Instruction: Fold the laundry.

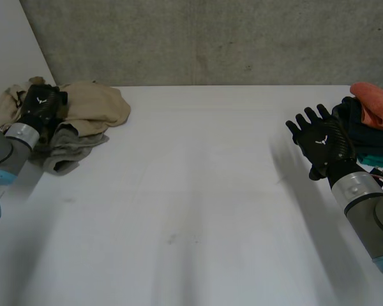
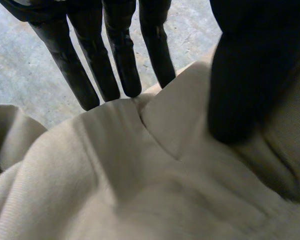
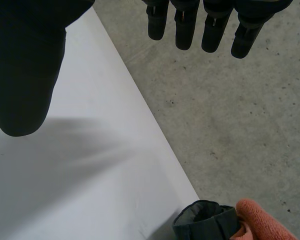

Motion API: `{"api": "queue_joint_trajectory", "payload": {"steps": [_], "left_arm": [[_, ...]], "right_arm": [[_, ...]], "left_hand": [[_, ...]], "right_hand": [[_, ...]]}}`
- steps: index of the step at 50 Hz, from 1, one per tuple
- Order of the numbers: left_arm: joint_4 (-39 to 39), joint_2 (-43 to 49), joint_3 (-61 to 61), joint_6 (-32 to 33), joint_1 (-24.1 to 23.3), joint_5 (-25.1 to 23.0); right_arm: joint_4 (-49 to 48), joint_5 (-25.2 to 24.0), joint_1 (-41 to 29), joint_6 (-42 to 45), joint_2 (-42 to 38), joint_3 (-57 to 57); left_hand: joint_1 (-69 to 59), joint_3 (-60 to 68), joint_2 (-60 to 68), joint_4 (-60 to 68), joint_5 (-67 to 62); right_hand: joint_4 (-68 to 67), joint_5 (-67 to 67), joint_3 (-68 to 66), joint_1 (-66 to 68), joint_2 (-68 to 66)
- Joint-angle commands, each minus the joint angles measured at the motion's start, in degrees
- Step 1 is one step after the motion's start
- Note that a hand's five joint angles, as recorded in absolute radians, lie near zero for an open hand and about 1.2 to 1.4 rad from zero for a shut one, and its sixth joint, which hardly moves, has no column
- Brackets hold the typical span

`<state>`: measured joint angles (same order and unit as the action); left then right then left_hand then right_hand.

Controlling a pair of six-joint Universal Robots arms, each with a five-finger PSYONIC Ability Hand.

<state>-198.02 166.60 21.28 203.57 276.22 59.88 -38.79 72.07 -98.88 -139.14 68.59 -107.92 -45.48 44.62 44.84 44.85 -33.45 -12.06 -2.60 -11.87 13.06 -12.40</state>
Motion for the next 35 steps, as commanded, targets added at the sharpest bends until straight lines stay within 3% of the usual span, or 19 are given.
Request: {"api": "queue_joint_trajectory", "payload": {"steps": [1, 3, 6, 9, 14, 23, 28, 31, 35], "left_arm": [[-0.2, 0.7, -0.2, 0.0, -0.1, 0.4], [-0.5, 0.1, 0.3, 0.2, -0.5, 1.9], [-2.1, -2.1, 1.7, 0.2, -1.1, 8.0], [-3.2, -9.7, 5.8, -0.6, -2.3, 12.5], [-5.5, -24.3, 16.1, -5.8, -5.8, 12.6], [-12.0, -50.8, 34.2, -23.1, -16.9, 12.5], [-12.0, -56.0, 38.3, -28.1, -23.9, 12.6], [-11.8, -55.9, 40.0, -28.6, -29.7, 12.5], [-11.6, -54.5, 43.3, -28.1, -33.2, 12.9]], "right_arm": [[0.0, 0.0, 0.1, 0.0, 0.1, -0.1], [0.0, 0.0, 0.1, 0.0, 0.1, -0.1], [0.0, 0.0, 0.1, 0.0, 0.1, -0.2], [0.0, 0.0, 0.0, 0.0, 0.1, -0.2], [0.0, 0.1, 0.1, -0.1, 0.1, -0.5], [0.2, 0.0, 0.3, 0.0, 1.7, -1.5], [0.3, 0.0, 0.4, 0.0, 2.8, -2.5], [0.3, 0.0, 0.4, 0.0, 3.4, -2.7], [0.4, 0.0, 0.5, 0.0, 3.7, -2.9]], "left_hand": [[-34.5, 35.4, 35.1, 35.1, -36.5], [-34.5, 35.4, 35.2, 35.2, -36.5], [-34.5, 35.4, 35.2, 35.2, -36.5], [-34.5, 35.4, 35.2, 35.2, -36.5], [-34.5, 35.4, 35.2, 35.2, -36.5], [-34.5, 35.4, 35.2, 35.2, -36.5], [-34.5, 35.4, 35.2, 35.2, -36.5], [-34.5, 35.4, 35.2, 35.2, -36.5], [-34.5, 35.4, 35.2, 35.2, -36.5]], "right_hand": [[2.1, 2.6, 1.9, -3.1, 2.4], [2.1, 2.6, 1.9, -3.1, 2.4], [2.1, 2.6, 1.9, -3.1, 2.4], [2.1, 2.6, 1.9, -3.1, 2.4], [2.1, 2.6, 1.9, -3.1, 2.4], [2.1, 2.6, 1.9, -3.1, 2.4], [2.1, 2.6, 1.9, -3.1, 2.4], [2.1, 2.6, 1.9, -3.1, 2.4], [2.1, 2.6, 1.9, -3.1, 2.4]]}}
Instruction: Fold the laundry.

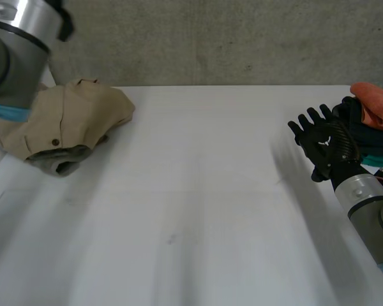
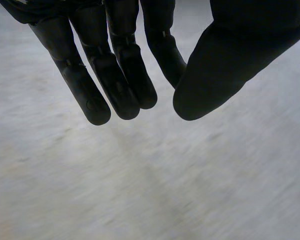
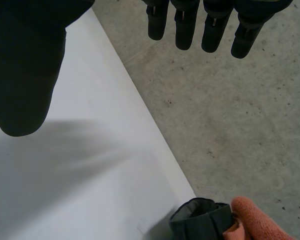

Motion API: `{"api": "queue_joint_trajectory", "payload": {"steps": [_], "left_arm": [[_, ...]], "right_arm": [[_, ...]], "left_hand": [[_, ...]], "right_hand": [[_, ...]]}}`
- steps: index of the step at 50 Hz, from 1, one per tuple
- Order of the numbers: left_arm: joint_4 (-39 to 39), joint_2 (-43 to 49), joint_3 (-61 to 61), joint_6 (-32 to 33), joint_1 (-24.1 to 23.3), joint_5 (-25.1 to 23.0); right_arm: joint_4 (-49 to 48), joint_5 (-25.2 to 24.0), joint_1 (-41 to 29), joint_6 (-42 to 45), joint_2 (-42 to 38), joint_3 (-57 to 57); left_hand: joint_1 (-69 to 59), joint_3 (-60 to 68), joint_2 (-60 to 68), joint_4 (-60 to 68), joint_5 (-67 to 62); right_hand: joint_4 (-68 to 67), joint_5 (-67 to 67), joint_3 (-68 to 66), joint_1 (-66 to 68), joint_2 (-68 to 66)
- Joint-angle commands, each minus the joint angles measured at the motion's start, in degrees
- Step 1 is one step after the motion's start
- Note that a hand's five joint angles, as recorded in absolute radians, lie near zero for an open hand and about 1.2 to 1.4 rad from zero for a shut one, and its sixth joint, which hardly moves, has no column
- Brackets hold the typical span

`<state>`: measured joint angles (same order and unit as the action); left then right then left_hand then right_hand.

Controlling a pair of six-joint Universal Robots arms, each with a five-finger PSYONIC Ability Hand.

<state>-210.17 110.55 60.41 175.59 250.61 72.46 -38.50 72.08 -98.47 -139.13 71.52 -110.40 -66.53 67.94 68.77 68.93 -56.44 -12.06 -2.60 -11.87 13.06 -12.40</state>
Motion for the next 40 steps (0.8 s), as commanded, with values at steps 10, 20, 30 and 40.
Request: {"api": "queue_joint_trajectory", "payload": {"steps": [10, 20, 30, 40], "left_arm": [[6.5, 10.2, 6.0, 17.7, -1.5, 3.1], [15.3, 22.3, 2.9, 38.7, 12.4, 4.2], [15.6, 30.2, -2.0, 39.8, 17.5, -0.6], [14.8, 36.7, -9.5, 34.7, 20.3, -6.0]], "right_arm": [[0.1, -0.8, 0.0, -0.1, 0.6, -0.4], [0.0, -0.9, -0.6, 0.1, -0.7, -0.2], [0.0, -0.2, -0.8, 0.3, -3.2, 0.4], [-0.1, 0.2, -0.8, 1.6, -3.4, 0.2]], "left_hand": [[35.6, -37.0, -37.9, -38.0, 35.5], [37.3, -38.7, -39.5, -39.7, 37.2], [31.1, -32.5, -33.3, -33.5, 31.0], [8.7, -10.1, -11.0, -11.1, 8.6]], "right_hand": [[2.1, 2.6, 1.9, -3.1, 2.4], [2.1, 2.6, 1.9, -3.1, 2.4], [2.1, 2.6, 1.9, -3.1, 2.4], [2.1, 2.6, 1.9, -3.1, 2.4]]}}
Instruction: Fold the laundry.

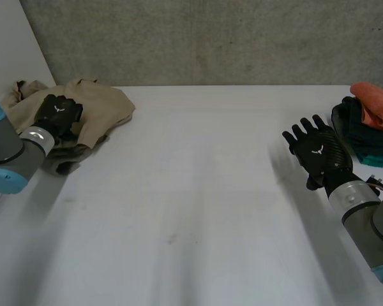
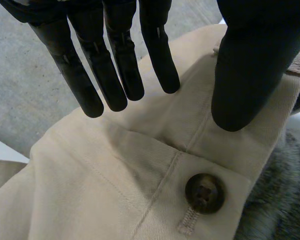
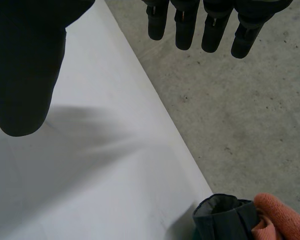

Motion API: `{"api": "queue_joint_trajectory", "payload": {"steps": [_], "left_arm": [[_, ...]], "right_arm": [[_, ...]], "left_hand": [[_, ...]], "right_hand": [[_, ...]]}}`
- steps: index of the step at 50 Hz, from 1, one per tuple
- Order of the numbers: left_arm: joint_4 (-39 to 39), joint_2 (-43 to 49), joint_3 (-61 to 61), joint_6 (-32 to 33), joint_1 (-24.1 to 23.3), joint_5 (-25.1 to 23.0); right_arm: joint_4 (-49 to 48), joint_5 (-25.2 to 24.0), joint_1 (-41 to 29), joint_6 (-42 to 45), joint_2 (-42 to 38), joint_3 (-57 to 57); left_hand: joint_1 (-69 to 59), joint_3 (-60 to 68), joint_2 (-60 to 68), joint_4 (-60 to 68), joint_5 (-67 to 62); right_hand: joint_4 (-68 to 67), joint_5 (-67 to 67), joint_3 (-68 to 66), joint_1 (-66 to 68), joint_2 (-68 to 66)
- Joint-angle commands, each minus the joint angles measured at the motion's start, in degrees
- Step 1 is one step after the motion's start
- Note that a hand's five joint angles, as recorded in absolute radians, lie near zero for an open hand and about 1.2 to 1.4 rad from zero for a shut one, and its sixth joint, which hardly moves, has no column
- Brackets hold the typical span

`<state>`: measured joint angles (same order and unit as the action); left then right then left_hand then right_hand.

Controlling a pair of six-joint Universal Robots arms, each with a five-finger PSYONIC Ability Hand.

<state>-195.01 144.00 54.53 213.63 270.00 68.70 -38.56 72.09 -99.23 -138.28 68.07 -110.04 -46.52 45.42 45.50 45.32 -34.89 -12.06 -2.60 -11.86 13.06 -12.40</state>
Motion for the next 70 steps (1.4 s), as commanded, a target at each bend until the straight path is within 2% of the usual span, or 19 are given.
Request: {"api": "queue_joint_trajectory", "payload": {"steps": [1, 3, 10, 13, 22, 24, 27, 29, 33, 41, 42, 43, 44, 46, 48, 52, 60, 65, 70], "left_arm": [[-0.4, 3.9, -4.5, -3.6, 1.0, -2.2], [-0.4, 4.3, -5.1, -3.5, 1.1, -2.0], [-1.6, 0.5, -5.1, -5.4, -0.5, 0.7], [-1.9, -7.1, -4.0, -10.7, -3.5, 2.3], [-4.1, -27.5, -3.3, -33.2, -14.1, 3.2], [-4.8, -29.5, -3.6, -35.7, -15.6, 3.3], [-6.0, -30.0, -4.7, -37.8, -19.4, 4.2], [-6.0, -29.9, -5.6, -37.8, -23.4, 5.2], [-6.0, -28.3, -4.6, -37.8, -28.0, 6.0], [-5.6, -15.9, 0.5, -37.5, -37.2, 5.4], [-5.3, -14.8, 0.9, -37.4, -37.6, 5.2], [-4.5, -13.2, 1.8, -36.9, -38.7, 5.0], [-4.2, -12.5, 2.4, -36.4, -39.2, 5.0], [-3.2, -12.6, 3.9, -34.3, -40.6, 5.0], [-3.0, -12.9, 4.9, -32.3, -41.3, 5.0], [-2.5, -15.8, 6.6, -28.7, -40.3, 5.8], [0.0, -24.6, 15.2, -21.1, -30.9, 9.2], [2.5, -25.9, 21.5, -15.6, -25.4, 13.3], [2.0, -24.6, 26.1, -11.0, -22.0, 13.0]], "right_arm": [[0.1, 0.2, 0.1, 0.7, 0.0, -0.2], [0.0, 0.2, 0.2, 0.7, 0.0, -0.2], [0.0, 0.2, 0.3, 0.8, 0.1, -0.2], [0.0, 0.7, 0.0, 0.8, 0.1, -0.2], [0.1, 3.6, 0.4, 0.4, 1.7, -0.4], [0.2, 4.3, 0.5, 0.4, 2.5, -0.5], [0.2, 5.7, 0.6, -0.1, 4.9, -0.7], [0.3, 7.1, 0.7, -0.5, 6.3, -0.8], [0.9, 9.2, 0.9, -1.8, 8.0, -0.5], [2.7, 10.6, 0.9, -7.5, 10.5, 0.4], [2.9, 10.7, 1.0, -8.1, 10.5, 0.6], [3.0, 11.0, 1.1, -8.9, 10.4, 1.0], [3.1, 11.4, 1.3, -9.4, 10.4, 1.1], [3.5, 12.9, 2.5, -10.3, 10.4, 1.7], [3.7, 13.8, 2.9, -10.6, 10.4, 1.9], [4.5, 14.6, 3.0, -10.8, 10.4, 2.4], [11.6, 14.1, 2.1, -10.9, 11.0, 2.4], [21.7, 9.8, -3.9, -11.5, 13.4, 2.9], [23.7, 7.6, -6.3, -11.5, 14.3, 2.3]], "left_hand": [[-20.0, 21.1, 21.0, 21.2, -21.6], [-33.4, 34.5, 34.4, 34.6, -35.0], [-33.5, 34.6, 34.5, 34.7, -35.1], [-33.5, 34.6, 34.5, 34.7, -35.1], [-33.5, 34.6, 34.5, 34.7, -35.1], [-33.5, 34.6, 34.5, 34.7, -35.1], [-33.5, 34.6, 34.5, 34.7, -35.1], [-33.5, 34.6, 34.5, 34.7, -35.1], [-33.5, 34.6, 34.5, 34.7, -35.1], [-33.5, 34.6, 34.5, 34.7, -35.1], [-25.3, 26.4, 26.4, 26.5, -27.0], [5.6, -4.4, -4.5, -4.4, 3.9], [14.9, -13.7, -13.8, -13.7, 13.2], [26.3, -25.2, -25.3, -25.1, 24.7], [27.9, -26.8, -26.9, -26.7, 26.3], [27.6, -26.5, -26.5, -26.4, 25.9], [26.2, -25.1, -25.2, -25.0, 24.6], [26.4, -25.3, -25.4, -25.2, 24.8], [25.9, -24.8, -24.9, -24.7, 24.2]], "right_hand": [[2.1, 2.6, 1.9, -3.1, 2.4], [2.1, 2.6, 1.9, -3.1, 2.4], [2.1, 2.6, 1.9, -3.1, 2.4], [2.1, 2.6, 1.9, -3.1, 2.4], [2.1, 2.6, 1.9, -3.1, 2.4], [2.1, 2.6, 1.9, -3.1, 2.4], [2.1, 2.6, 1.9, -3.1, 2.4], [2.1, 2.6, 1.9, -3.1, 2.4], [2.1, 2.6, 1.9, -3.1, 2.4], [2.1, 2.6, 1.9, -3.1, 2.4], [2.1, 2.6, 1.9, -3.1, 2.4], [2.1, 2.6, 1.9, -3.1, 2.4], [2.1, 2.6, 1.9, -3.1, 2.4], [2.1, 2.6, 1.9, -3.1, 2.4], [2.1, 2.6, 1.9, -3.1, 2.4], [2.1, 2.6, 1.9, -3.1, 2.4], [2.1, 2.6, 1.9, -3.1, 2.4], [2.1, 2.6, 1.9, -3.1, 2.4], [2.1, 2.6, 1.9, -3.1, 2.4]]}}
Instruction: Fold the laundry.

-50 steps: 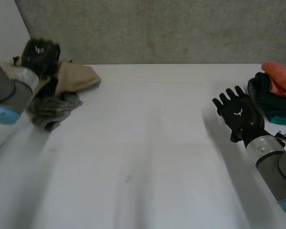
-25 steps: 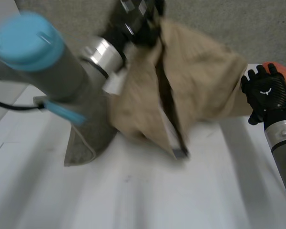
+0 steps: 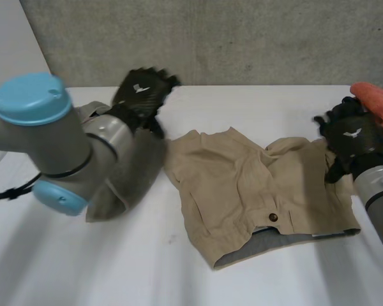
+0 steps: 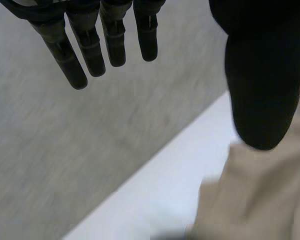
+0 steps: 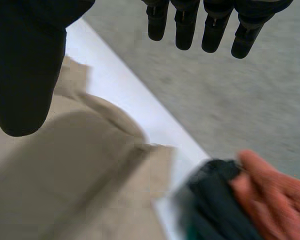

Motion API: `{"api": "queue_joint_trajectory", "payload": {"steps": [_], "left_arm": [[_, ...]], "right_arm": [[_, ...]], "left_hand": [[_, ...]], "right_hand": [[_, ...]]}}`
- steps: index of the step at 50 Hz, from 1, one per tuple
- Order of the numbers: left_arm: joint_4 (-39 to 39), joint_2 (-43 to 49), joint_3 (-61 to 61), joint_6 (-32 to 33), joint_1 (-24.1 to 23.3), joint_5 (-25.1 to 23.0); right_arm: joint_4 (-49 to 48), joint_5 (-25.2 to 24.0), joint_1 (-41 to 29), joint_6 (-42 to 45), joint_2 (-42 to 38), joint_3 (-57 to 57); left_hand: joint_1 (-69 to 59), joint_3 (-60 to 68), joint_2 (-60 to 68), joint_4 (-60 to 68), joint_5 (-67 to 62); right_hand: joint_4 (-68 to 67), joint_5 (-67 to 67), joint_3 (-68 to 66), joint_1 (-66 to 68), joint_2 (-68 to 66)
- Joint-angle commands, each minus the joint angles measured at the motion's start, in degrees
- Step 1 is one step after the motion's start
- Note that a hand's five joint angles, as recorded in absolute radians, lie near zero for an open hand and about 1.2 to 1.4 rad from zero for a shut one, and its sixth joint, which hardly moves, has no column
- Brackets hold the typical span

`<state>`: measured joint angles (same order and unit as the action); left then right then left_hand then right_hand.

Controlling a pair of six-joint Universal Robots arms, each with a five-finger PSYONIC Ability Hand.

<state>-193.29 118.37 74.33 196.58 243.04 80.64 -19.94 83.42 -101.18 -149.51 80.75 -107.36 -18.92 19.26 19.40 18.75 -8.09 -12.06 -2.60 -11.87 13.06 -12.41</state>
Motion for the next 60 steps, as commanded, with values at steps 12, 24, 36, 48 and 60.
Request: {"api": "queue_joint_trajectory", "payload": {"steps": [12, 24, 36, 48, 60], "left_arm": [[-3.4, 16.1, -3.8, 10.0, 7.9, -5.8], [-3.1, 30.8, -20.6, 11.6, 11.8, -8.8], [-19.8, 25.2, -23.2, 17.1, 18.2, 9.2], [-22.1, 19.9, -11.5, 19.1, 18.5, 9.9], [-19.8, 10.2, 1.8, 22.1, 8.1, 4.1]], "right_arm": [[2.5, -3.4, -5.3, 1.0, -2.3, -1.3], [1.6, -3.4, -5.3, 2.4, -4.3, -1.3], [0.6, -3.4, -5.2, 3.6, -6.0, -1.0], [1.8, -3.4, -5.4, 4.0, -3.9, -0.8], [14.7, -3.9, -5.3, 7.2, 3.4, 1.1]], "left_hand": [[-2.7, 2.4, 2.3, 2.9, -3.6], [-23.2, 22.8, 22.7, 23.3, -24.0], [-61.1, 60.7, 60.6, 61.2, -61.9], [-8.0, 7.6, 7.5, 8.1, -8.8], [-0.4, 0.0, -0.1, 0.5, -1.2]], "right_hand": [[2.1, 2.6, 1.9, -3.1, 2.4], [2.1, 2.6, 1.9, -3.1, 2.4], [2.1, 2.6, 1.9, -3.1, 2.4], [2.1, 2.6, 1.9, -3.1, 2.4], [2.1, 2.6, 1.9, -3.1, 2.4]]}}
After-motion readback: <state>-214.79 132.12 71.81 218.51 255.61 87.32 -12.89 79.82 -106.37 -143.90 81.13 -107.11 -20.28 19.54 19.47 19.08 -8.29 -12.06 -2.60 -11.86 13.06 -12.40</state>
